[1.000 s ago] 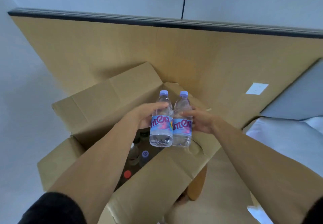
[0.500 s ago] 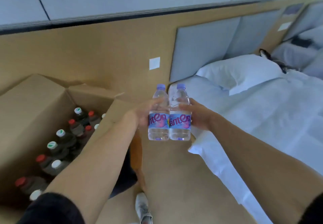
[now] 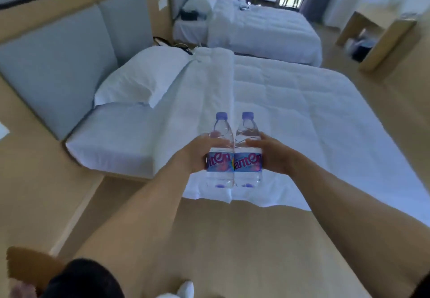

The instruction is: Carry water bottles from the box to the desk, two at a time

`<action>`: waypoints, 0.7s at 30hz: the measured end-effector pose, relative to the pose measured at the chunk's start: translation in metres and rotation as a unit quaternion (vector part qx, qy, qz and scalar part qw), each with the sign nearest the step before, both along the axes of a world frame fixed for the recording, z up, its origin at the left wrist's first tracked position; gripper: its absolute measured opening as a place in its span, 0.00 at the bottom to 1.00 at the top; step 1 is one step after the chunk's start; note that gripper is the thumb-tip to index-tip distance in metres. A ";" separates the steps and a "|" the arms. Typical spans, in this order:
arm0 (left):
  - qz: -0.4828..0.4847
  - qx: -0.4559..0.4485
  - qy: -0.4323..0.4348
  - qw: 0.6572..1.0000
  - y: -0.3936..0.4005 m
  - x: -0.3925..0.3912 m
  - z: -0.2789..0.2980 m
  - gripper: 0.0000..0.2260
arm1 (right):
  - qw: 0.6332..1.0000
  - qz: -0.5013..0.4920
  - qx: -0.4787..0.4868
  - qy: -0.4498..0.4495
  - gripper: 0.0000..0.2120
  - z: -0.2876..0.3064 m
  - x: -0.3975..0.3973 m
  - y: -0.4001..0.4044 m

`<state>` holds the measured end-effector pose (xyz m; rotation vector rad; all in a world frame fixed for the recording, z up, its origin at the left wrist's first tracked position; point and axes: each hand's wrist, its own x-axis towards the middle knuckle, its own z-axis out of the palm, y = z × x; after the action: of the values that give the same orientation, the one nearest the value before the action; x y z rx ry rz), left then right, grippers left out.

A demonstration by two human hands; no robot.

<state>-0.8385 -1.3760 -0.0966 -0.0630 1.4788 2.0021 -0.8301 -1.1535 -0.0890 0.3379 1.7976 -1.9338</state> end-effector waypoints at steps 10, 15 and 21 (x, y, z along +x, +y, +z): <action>-0.223 -0.033 0.008 0.974 0.138 0.015 0.006 0.11 | 0.970 -0.238 0.038 0.020 0.20 0.000 0.130 0.107; -0.326 -0.049 0.035 0.943 0.206 0.055 0.011 0.14 | 0.933 -0.358 0.026 0.026 0.26 -0.002 0.210 0.142; -0.404 -0.020 0.046 0.913 0.290 0.127 0.014 0.14 | 0.904 -0.423 -0.009 0.068 0.28 -0.003 0.302 0.191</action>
<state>-0.7110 -1.0857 -0.0825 0.5488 1.2985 1.3038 -0.5276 -0.9627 -0.0919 1.1596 1.8845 -2.5767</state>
